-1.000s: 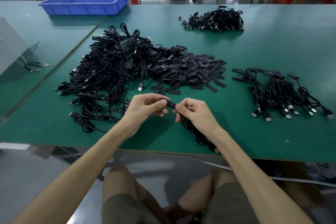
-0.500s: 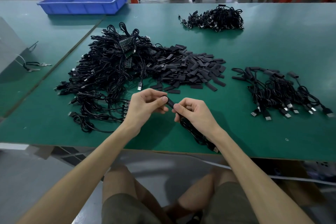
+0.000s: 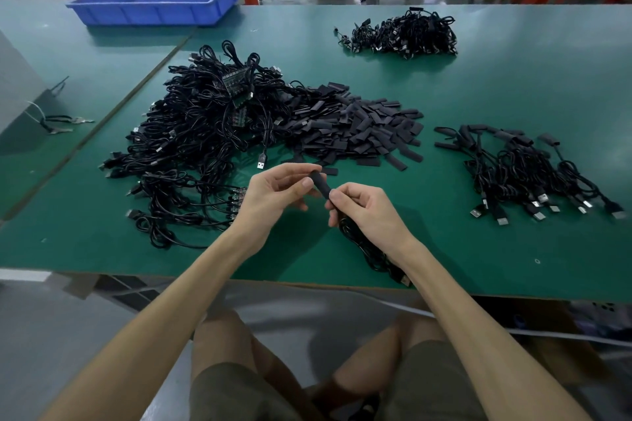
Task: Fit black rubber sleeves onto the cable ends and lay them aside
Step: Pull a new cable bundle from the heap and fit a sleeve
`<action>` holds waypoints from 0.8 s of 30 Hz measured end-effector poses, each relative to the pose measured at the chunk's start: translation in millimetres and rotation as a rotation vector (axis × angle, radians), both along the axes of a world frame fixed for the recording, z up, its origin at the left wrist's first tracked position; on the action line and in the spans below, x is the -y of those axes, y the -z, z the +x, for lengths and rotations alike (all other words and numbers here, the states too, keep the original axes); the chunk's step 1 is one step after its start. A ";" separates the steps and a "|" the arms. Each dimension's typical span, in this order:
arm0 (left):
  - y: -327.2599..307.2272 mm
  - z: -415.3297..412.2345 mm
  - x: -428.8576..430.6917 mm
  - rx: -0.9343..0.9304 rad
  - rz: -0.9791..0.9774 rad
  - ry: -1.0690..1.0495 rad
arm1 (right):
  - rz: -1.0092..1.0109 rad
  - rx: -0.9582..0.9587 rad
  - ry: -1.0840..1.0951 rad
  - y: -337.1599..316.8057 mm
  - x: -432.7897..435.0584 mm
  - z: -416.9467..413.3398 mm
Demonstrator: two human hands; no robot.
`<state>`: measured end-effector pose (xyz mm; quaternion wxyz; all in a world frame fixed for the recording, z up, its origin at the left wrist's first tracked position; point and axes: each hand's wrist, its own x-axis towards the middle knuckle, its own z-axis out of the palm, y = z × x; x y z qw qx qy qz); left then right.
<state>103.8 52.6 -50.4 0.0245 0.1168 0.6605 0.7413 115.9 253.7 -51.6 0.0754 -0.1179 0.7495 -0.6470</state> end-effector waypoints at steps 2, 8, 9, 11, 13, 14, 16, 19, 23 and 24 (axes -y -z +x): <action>1.9 1.6 -1.1 0.031 0.047 0.043 | 0.003 -0.004 -0.016 -0.7 -0.9 0.6; 6.2 4.0 -8.0 0.040 0.154 -0.006 | 0.006 -0.004 -0.040 -1.3 -0.9 0.3; 6.4 4.3 -9.1 0.035 0.162 -0.023 | 0.006 -0.005 -0.042 -1.0 -0.7 0.2; 6.6 4.3 -11.2 0.025 0.176 -0.044 | 0.007 -0.008 -0.042 -0.6 -1.0 -0.2; 6.9 4.4 -11.3 0.021 0.179 -0.054 | 0.009 -0.011 -0.047 -0.6 -0.9 -0.2; 6.9 4.3 -10.9 0.023 0.180 -0.058 | 0.011 -0.014 -0.051 -0.6 -0.8 -0.2; 7.2 4.0 -10.7 0.032 0.187 -0.066 | 0.012 -0.017 -0.053 -0.6 -0.8 0.0; 7.4 4.0 -11.7 0.038 0.198 -0.080 | 0.015 -0.014 -0.053 -0.2 -0.8 -0.3; 8.1 4.0 -12.2 0.034 0.209 -0.090 | 0.023 -0.013 -0.060 0.6 -0.8 -0.5; 8.3 4.1 -12.3 0.033 0.209 -0.092 | 0.022 -0.012 -0.060 0.8 -1.0 -0.5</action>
